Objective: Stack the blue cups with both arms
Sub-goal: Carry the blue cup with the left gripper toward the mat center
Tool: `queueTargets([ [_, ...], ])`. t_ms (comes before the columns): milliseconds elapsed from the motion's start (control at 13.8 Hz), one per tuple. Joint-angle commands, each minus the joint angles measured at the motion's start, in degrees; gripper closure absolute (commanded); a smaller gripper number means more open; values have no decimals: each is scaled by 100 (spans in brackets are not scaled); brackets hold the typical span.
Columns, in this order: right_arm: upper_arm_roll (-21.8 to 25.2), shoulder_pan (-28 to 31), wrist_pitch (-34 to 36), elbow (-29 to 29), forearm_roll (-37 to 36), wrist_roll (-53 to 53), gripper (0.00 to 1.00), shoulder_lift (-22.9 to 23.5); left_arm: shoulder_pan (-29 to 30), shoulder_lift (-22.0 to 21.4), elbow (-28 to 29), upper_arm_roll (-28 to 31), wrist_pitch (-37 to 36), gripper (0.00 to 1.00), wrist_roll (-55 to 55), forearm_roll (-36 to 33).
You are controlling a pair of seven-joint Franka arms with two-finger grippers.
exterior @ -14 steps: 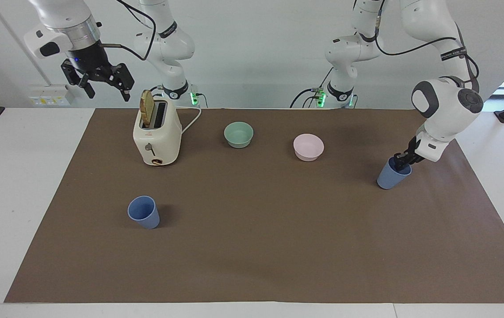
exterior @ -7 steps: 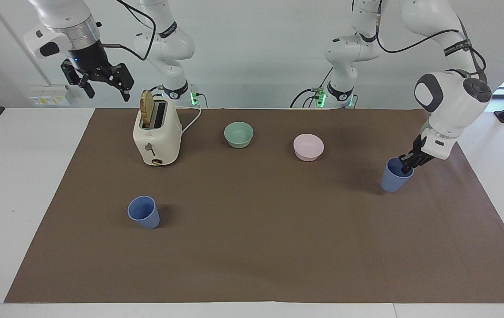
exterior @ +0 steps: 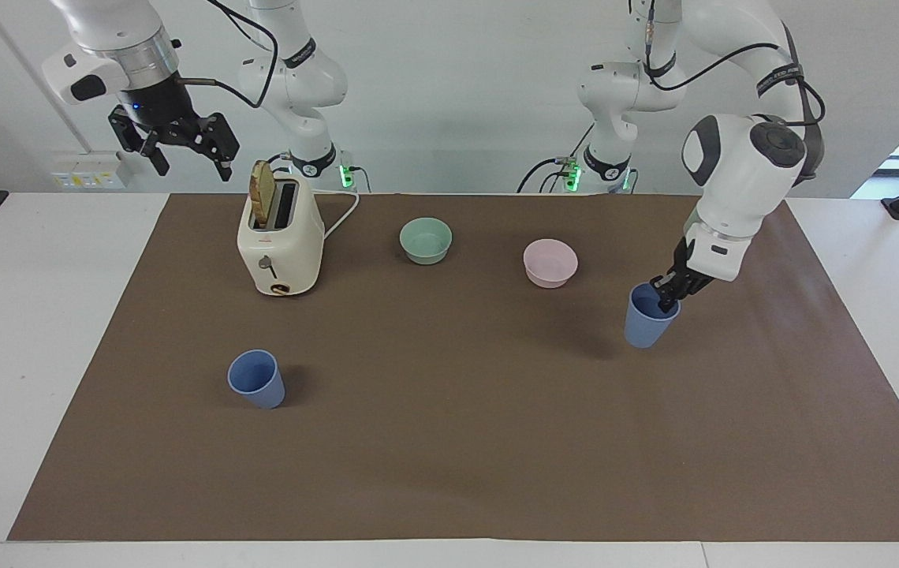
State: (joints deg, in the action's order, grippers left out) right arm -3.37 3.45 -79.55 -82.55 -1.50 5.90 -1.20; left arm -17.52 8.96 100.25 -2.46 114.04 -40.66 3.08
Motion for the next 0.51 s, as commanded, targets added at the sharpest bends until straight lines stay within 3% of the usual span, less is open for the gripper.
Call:
queueTargets([
  [0, -58, 68, -16, -68, 62, 104, 0, -91, -488, 185, -357, 106, -251, 100, -607, -9],
  [435, -41, 68, -8, -77, 53, 95, 0, -100, -929, 369, -392, 97, -76, 100, -1048, -17],
])
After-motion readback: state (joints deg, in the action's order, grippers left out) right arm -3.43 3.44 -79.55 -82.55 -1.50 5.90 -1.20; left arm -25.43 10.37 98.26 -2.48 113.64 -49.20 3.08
